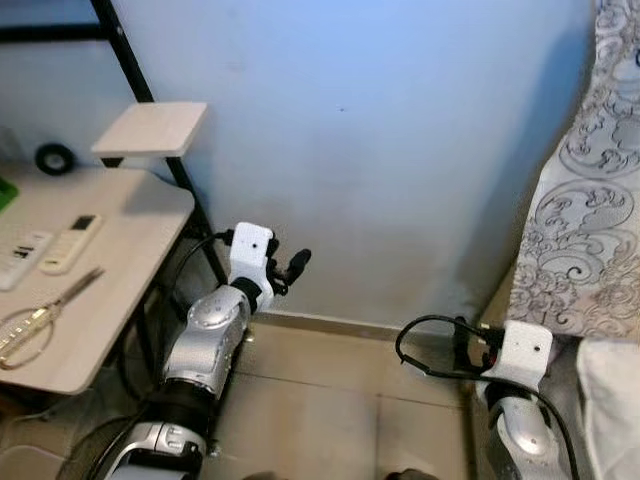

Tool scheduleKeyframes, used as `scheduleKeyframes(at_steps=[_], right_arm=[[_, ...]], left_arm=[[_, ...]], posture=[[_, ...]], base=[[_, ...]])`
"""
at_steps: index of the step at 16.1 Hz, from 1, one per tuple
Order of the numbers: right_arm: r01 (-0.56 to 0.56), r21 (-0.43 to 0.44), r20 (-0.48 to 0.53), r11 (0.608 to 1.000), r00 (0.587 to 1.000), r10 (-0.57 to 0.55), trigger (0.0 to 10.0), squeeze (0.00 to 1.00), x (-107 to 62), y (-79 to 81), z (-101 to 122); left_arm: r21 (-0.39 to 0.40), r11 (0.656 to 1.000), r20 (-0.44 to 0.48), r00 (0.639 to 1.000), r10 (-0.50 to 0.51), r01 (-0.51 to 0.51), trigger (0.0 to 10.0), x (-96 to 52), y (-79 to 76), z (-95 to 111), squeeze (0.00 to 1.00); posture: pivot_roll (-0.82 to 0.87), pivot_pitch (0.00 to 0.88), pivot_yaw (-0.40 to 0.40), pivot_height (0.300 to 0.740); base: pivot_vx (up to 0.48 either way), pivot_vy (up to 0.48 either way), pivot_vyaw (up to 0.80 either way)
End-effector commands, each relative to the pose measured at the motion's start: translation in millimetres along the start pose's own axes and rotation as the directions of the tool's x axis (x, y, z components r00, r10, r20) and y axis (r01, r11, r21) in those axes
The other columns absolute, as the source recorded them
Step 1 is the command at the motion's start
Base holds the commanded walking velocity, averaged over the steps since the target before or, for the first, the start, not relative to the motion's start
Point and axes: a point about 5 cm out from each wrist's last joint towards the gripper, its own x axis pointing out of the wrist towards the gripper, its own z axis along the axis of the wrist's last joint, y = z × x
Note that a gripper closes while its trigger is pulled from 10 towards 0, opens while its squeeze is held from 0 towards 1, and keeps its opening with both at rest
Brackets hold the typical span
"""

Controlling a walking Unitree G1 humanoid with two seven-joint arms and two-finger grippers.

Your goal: Clean up the room

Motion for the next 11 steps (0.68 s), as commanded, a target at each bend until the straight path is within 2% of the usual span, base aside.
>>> scheduleKeyframes(at_steps=[1,3,7,9,11], right_arm=[[-0.026,-0.017,0.024,1.0,0.999,0.026,10.0,0.0,5.2,-1.0,9.5],[-0.091,-0.05,0.033,0.995,0.995,0.093,10.0,0.0,13.4,-1.1,17.9],[-0.078,-0.01,0.02,0.997,0.997,0.078,10.0,0.0,19.2,0.9,12.2],[-0.074,0.007,0.037,0.997,0.997,0.074,10.0,0.0,18.3,2.1,12.6],[-0.033,0.055,0.078,0.998,0.997,0.029,10.0,0.04,7.4,-4.0,12.4]], left_arm=[[-0.022,0.999,0.018,1.0,0.025,-0.025,10.0,-2.2,0.2,-4.7,0.0],[-0.016,0.999,0.033,0.999,0.043,-0.042,10.0,-2.0,-5.4,-7.3,0.0],[0.083,0.997,0.019,1.0,-0.008,0.006,10.0,-6.5,-6.2,-10.6,0.0],[0.073,0.997,0.015,1.0,0.009,-0.01,10.0,-8.0,-1.5,-12.4,0.0],[0.079,0.996,0.016,0.998,-0.053,0.051,10.0,-18.3,-1.4,-17.9,0.0]], posture=[[0.02,0.0,-0.028,0.74],[0.04,0.0,-0.055,0.74],[0.06,0.0,-0.035,0.74],[0.05,0.0,-0.021,0.74],[0.04,0.0,-0.001,0.74]], base=[[0.0,0.0,0.0],[0.0,0.0,-0.74],[0.0,0.0,-0.72],[0.0,0.0,-0.72],[0.0,0.0,-0.73]])
